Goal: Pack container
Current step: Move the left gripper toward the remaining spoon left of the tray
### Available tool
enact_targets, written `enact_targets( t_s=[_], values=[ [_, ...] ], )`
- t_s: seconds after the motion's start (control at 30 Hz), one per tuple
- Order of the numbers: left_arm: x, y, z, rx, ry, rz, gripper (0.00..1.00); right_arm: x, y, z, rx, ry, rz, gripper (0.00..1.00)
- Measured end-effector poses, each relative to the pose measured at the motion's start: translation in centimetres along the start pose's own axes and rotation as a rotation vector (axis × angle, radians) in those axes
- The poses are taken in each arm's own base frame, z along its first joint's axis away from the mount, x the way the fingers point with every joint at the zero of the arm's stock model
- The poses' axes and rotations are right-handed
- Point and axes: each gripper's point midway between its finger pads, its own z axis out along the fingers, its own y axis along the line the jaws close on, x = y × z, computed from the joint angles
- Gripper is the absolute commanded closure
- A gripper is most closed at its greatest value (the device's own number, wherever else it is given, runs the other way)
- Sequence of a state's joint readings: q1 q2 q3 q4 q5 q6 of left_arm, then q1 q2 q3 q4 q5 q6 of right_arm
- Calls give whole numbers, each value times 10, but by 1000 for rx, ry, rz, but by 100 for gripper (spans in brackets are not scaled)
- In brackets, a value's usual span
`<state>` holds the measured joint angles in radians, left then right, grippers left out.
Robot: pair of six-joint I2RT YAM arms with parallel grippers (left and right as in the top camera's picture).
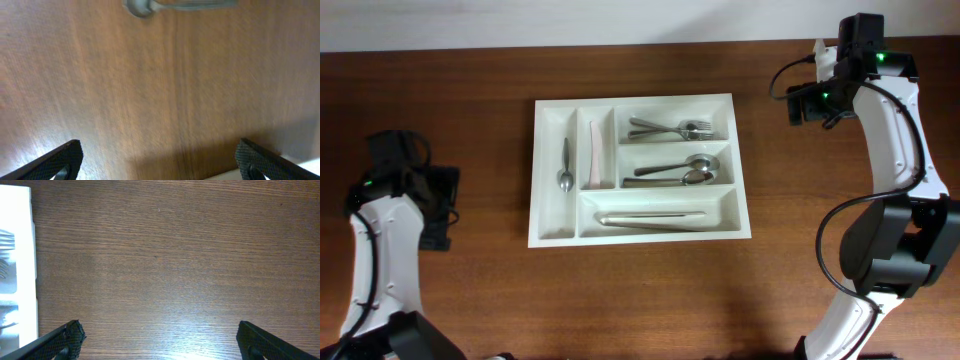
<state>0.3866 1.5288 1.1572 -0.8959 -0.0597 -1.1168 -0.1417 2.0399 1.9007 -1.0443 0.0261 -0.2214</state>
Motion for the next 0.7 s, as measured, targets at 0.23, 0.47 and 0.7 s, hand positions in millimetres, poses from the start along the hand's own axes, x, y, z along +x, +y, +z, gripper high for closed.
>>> enact_targets(
  t_s=[0.23, 0.47, 0.7],
  values=[
    [-38, 24, 2, -23, -26, -77, 11, 0, 0, 0, 0, 0, 1, 1],
    [-56, 29, 14, 10, -68, -101, 19, 0, 0, 0, 0, 0, 1, 1],
    [-51, 34, 46, 64, -90, -45, 21, 0, 0, 0, 0, 0, 1, 1]
  ],
)
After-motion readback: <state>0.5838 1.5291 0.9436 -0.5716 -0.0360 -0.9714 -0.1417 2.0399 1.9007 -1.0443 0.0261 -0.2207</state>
